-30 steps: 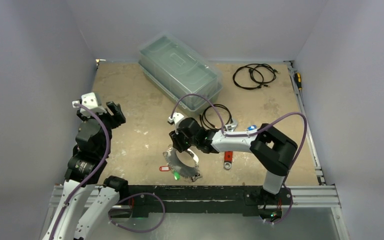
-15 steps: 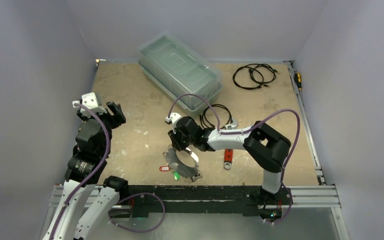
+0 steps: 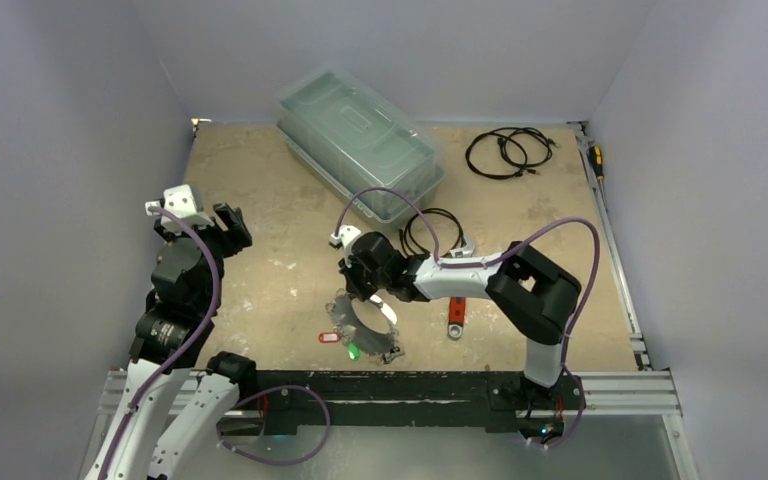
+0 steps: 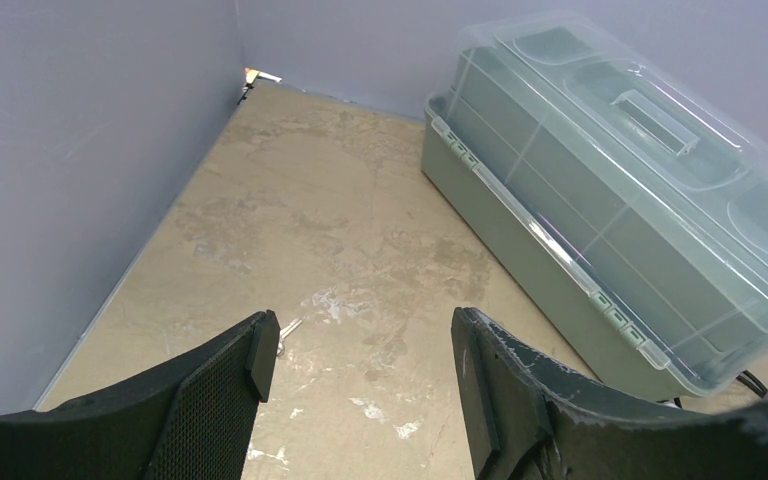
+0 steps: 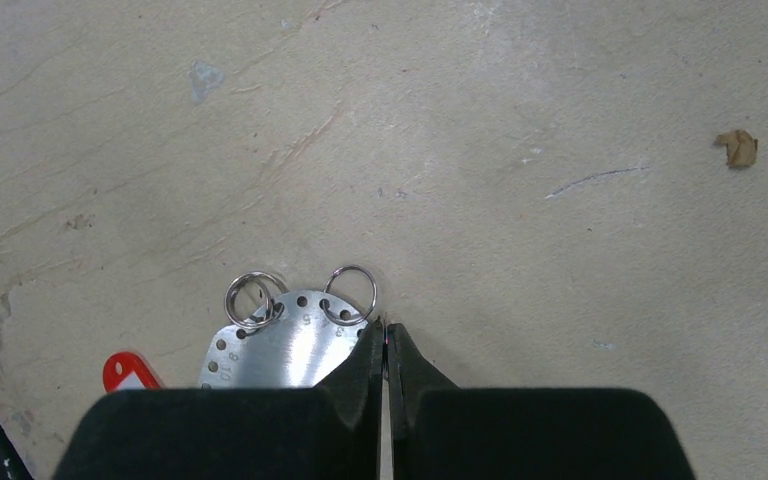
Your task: Put the keys on the keyring
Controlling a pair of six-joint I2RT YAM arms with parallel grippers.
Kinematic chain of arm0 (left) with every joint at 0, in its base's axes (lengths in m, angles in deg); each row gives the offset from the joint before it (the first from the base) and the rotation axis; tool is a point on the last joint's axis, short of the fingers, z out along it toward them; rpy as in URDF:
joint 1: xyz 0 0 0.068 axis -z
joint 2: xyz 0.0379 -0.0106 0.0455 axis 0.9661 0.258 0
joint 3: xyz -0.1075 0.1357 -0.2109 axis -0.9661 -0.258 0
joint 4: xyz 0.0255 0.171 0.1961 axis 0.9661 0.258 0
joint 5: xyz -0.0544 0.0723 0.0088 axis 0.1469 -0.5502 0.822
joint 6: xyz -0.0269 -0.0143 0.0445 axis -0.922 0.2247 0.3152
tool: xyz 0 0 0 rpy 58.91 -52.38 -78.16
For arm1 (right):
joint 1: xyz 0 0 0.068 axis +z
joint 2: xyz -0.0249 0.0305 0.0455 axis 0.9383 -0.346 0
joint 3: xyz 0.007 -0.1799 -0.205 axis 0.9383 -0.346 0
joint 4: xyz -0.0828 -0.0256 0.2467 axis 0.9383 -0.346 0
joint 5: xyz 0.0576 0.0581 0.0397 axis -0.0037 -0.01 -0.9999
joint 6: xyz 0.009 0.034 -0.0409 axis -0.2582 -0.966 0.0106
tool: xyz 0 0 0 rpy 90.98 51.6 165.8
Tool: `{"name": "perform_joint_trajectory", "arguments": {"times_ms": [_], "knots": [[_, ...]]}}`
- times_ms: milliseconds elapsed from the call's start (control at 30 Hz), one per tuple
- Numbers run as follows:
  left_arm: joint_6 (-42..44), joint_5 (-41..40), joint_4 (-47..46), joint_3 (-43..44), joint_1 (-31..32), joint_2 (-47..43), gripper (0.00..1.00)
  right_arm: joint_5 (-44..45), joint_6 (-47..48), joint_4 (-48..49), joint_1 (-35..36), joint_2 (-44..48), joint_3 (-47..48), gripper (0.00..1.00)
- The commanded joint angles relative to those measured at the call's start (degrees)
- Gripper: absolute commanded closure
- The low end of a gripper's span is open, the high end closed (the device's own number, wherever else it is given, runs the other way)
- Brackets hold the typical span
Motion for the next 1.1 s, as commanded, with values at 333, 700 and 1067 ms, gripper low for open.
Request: {"name": "perform_joint_trajectory", "arguments": {"times_ms": [333,700,1067], "knots": [[3.0,7.4,-4.2,-0.8,0.3,-1.3,0.34,-1.2,2.6,-4.7,-0.1,17.7,-0.7,1.0],[5.9,43.1,-12.3,-3.2,0.3,-0.1,0.37,-7.7,8.0,-3.6,0.5,34.5,-6.1,1.0],[0.9,74.7,-27.0,-6.9,0.9,0.9,0.49,-13.1,11.7,6.9,1.5,50.3,-15.5,1.0]]}}
